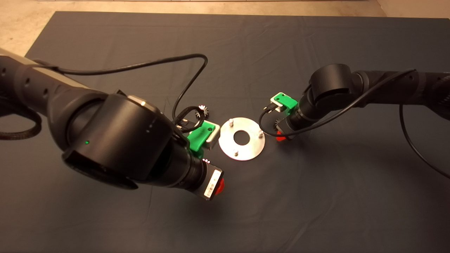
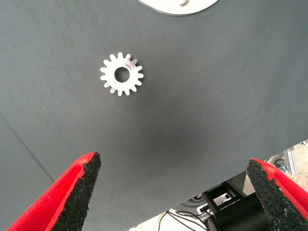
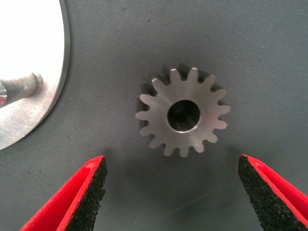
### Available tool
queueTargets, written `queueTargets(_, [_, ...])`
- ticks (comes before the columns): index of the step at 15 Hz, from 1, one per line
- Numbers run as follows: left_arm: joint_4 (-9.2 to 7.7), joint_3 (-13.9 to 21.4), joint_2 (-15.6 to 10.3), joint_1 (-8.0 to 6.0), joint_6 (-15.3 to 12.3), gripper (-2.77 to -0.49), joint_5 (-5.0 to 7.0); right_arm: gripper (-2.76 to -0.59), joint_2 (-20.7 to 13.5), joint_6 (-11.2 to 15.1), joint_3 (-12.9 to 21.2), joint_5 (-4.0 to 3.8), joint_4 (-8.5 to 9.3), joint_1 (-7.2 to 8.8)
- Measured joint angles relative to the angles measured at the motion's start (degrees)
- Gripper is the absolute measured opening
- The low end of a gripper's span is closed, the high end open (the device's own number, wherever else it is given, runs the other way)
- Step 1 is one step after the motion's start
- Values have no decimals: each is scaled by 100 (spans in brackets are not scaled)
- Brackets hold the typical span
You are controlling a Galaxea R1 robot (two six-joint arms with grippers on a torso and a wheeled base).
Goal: Install three planetary gears onto the carrier pins
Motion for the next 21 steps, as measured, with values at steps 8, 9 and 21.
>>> queueTargets(8, [0,1,0,0,0,-107,0,-134,5,-1,-204,0,-13,-15])
queueTargets(9, [0,1,0,0,0,-107,0,-134,8,-1,-248,0,-18,-15])
queueTargets(21, [0,1,0,0,0,-107,0,-134,145,24,-491,0,-107,-15])
